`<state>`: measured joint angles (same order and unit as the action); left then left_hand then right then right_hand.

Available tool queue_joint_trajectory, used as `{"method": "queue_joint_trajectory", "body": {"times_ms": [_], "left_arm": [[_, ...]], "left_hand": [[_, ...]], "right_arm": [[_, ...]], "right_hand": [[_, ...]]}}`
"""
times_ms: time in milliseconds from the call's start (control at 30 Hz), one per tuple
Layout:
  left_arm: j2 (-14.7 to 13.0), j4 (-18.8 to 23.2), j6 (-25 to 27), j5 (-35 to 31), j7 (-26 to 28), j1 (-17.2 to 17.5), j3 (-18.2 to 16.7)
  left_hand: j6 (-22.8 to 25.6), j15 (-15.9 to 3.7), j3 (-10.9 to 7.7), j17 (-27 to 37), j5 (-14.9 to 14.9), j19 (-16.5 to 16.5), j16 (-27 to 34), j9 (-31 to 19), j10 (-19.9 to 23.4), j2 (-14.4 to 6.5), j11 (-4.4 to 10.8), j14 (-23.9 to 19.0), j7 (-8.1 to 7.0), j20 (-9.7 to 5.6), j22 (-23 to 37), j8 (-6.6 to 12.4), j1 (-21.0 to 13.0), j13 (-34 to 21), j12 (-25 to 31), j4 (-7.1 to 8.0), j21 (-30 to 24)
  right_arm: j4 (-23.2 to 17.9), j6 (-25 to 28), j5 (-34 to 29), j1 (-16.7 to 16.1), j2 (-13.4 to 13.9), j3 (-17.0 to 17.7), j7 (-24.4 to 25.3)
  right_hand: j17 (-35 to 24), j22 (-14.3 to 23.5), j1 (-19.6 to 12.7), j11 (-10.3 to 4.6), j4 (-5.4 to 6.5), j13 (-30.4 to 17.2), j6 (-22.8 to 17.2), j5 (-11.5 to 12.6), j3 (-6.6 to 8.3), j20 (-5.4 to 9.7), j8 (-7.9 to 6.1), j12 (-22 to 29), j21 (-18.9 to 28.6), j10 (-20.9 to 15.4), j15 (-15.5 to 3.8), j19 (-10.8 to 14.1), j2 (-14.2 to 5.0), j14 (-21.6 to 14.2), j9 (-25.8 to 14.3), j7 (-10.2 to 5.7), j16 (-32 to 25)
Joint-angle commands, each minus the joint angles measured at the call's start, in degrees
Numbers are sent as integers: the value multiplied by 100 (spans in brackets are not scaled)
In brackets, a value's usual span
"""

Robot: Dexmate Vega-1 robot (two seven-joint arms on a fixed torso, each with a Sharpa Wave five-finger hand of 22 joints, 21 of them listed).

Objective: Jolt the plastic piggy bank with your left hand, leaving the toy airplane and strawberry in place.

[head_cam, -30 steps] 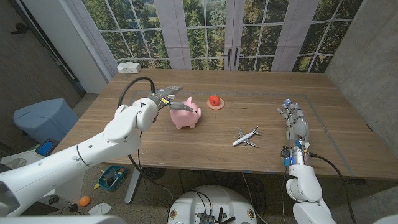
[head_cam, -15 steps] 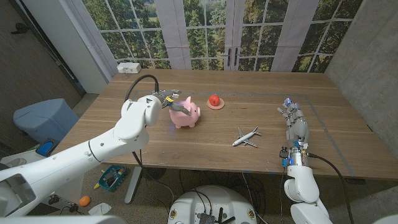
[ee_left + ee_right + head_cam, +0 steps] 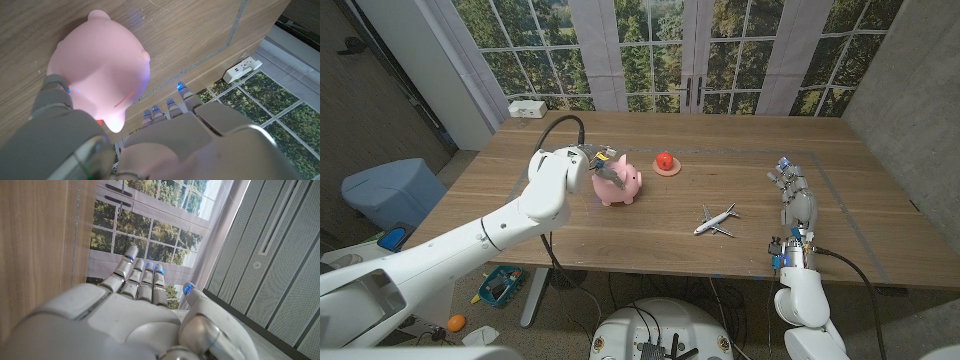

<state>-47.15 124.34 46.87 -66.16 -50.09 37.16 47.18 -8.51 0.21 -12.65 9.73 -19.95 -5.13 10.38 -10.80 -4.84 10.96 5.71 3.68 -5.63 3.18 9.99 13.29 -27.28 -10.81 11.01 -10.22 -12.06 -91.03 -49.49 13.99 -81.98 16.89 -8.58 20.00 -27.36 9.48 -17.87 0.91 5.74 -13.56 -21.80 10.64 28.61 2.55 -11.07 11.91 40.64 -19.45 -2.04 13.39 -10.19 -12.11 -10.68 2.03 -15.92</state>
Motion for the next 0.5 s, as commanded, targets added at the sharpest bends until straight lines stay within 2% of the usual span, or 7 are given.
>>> {"method": "queue_joint_trajectory", "body": {"times_ms": [33,233,333,500], "left_arm": [[477,-453,-297,-528,-696,-51,-170],[598,-583,-475,-145,-578,-12,-375],[630,-622,-556,261,-458,-2,-515],[676,-767,-609,952,-355,-104,-623]], "left_hand": [[-39,59,50,33,-60,-34,18,-23,-6,-17,-42,-20,-49,-12,33,-23,-127,-21,4,15,11],[84,72,127,34,-65,-60,20,-25,98,-42,-178,-49,-115,-37,37,35,-262,-22,51,28,14],[136,46,147,33,-61,-70,25,-27,152,-63,-160,-72,-199,-66,38,61,-320,-23,70,33,15],[195,135,144,33,-49,-102,37,-33,193,-138,-261,-130,-239,-15,40,97,-431,-25,80,47,10]], "right_arm": [[7,-51,-349,-18,-107,107,144],[-43,24,-423,-43,-97,150,190],[-42,36,-462,-54,-102,172,221],[-36,46,-468,-59,-89,199,236]], "right_hand": [[7,9,-34,2,-38,-13,-63,1,10,172,-38,47,-11,-77,-177,67,-18,-73,-18,-6,-46],[11,10,-35,6,-61,-9,-84,-3,11,170,-44,53,-25,-96,-182,91,-10,-87,-19,-15,-54],[12,11,-34,6,-72,-6,-88,-5,10,166,-44,52,-33,-97,-185,105,-6,-109,-20,-13,-65],[14,12,-29,13,-83,-3,-108,-8,7,158,-50,62,-39,-125,-173,129,-1,-128,-20,-12,-74]]}}
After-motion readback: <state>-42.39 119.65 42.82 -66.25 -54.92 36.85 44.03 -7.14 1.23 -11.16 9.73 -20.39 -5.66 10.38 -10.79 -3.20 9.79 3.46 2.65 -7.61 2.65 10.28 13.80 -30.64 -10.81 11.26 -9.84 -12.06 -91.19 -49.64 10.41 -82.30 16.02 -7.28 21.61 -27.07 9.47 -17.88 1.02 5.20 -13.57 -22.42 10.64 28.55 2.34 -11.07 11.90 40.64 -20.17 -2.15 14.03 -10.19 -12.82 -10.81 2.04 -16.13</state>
